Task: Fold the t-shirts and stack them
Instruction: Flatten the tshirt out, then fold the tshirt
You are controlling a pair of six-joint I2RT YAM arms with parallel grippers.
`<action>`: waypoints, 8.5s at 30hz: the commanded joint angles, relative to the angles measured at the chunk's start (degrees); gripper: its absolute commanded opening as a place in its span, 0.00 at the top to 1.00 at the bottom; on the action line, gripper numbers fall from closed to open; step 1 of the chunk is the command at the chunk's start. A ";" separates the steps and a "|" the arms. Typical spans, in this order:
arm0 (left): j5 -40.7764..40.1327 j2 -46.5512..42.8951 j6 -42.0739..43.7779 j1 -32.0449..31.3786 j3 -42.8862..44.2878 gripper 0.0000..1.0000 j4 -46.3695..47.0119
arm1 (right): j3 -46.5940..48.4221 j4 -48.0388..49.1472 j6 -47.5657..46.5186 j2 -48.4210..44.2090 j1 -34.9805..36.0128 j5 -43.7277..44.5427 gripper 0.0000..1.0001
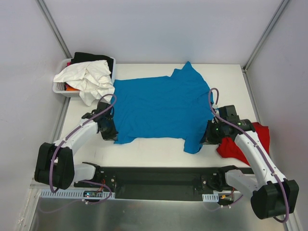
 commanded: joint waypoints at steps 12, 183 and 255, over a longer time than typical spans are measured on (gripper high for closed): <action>-4.64 -1.13 4.10 -0.04 19.38 1.00 -14.13 | 13.62 -4.71 -0.18 3.80 -2.07 2.54 0.99; -0.68 28.84 14.21 4.80 30.45 1.00 -4.90 | 20.47 10.42 -2.72 35.35 -6.74 -1.51 0.99; -9.74 34.21 15.71 3.74 28.62 1.00 -0.51 | 18.56 13.48 2.55 44.06 3.02 30.58 0.99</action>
